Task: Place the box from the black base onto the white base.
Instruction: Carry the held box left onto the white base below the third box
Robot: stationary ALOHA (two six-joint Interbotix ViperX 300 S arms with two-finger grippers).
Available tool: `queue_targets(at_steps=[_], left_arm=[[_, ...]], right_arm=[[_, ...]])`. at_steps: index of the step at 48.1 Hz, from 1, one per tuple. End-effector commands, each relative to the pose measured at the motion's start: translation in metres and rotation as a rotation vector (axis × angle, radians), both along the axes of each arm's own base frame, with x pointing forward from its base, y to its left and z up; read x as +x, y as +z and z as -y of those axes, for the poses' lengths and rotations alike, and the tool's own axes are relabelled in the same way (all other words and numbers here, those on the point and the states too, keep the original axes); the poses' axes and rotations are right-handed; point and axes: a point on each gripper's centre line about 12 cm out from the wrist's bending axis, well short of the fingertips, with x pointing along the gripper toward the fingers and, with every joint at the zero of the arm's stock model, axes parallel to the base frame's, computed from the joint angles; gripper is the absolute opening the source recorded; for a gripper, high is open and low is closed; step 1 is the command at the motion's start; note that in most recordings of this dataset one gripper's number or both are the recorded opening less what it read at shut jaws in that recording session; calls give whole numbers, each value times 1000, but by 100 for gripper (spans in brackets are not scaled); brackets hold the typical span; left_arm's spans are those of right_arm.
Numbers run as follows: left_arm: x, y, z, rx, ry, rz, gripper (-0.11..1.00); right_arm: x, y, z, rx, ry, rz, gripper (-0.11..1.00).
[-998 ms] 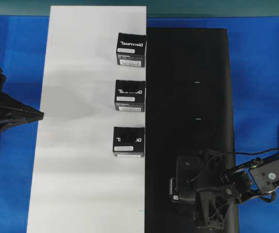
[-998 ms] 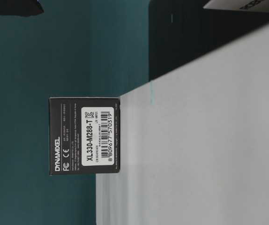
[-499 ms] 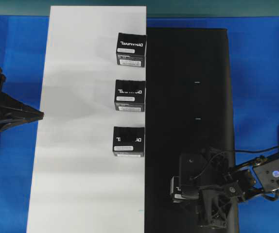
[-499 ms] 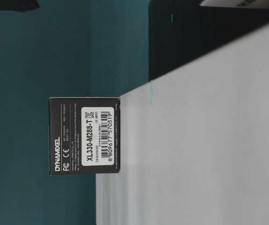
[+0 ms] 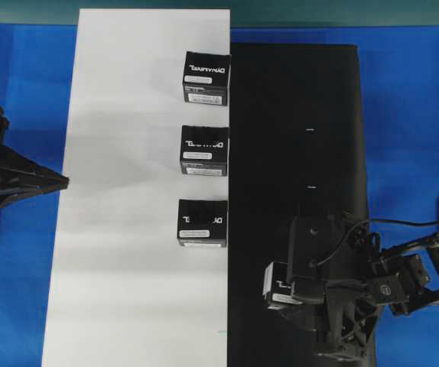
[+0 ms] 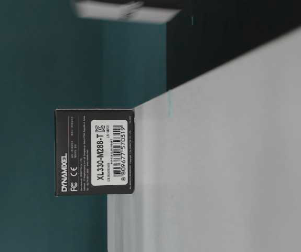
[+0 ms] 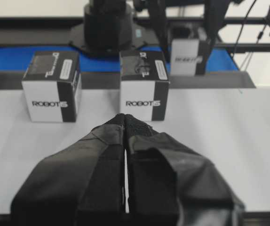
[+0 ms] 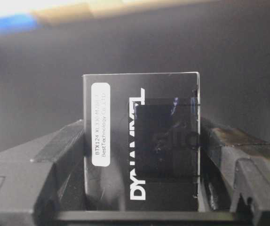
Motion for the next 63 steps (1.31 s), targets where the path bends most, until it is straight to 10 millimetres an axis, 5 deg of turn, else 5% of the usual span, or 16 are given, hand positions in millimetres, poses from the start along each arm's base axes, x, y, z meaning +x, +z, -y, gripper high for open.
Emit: queue_targets(at_steps=[1,9,23,46,63], left_arm=[[1,9,0,-1,-2,18,-3],[-3,11,0,-24,0,13,-3],[-11,15,1,-25,-8,8,-3],[-14,17,3,-25,-19,17,-3],[-16,19,6,-26,-37,20,-3]], right_arm=[[9,23,-6,15,9,52,64],[28,45,-15,22,14,101,64],[64,52,-23,-45,40,73,65],[106,34,-27,-79,3,-5,65],[110,17,-27,-111,-11,-89,65]])
